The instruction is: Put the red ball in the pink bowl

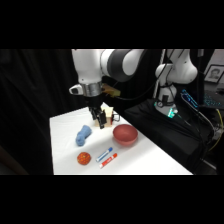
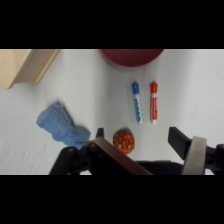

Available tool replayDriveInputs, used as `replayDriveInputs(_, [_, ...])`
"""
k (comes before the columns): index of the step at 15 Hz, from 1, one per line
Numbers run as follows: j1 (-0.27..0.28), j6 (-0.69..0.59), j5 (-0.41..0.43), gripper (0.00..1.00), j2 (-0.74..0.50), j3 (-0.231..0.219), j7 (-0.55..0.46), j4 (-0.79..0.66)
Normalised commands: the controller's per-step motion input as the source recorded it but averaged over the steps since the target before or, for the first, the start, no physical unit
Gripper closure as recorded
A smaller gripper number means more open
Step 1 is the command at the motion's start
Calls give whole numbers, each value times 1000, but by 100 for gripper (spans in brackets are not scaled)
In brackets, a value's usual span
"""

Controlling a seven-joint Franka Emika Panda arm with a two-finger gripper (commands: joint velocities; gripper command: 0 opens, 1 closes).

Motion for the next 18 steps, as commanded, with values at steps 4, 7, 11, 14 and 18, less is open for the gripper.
replayDriveInputs(4, [44, -95, -110, 0, 445, -22, 161, 626])
replayDriveInputs(7, [40, -41, -80, 0, 435, -43, 154, 585])
replayDriveInputs(11, [71, 13, -94, 0, 418, -64, 178, 510])
replayDriveInputs(14, [92, 97, -92, 0, 390, -84, 194, 414])
replayDriveInputs(18, [68, 95, -41, 0, 356, -73, 150, 374])
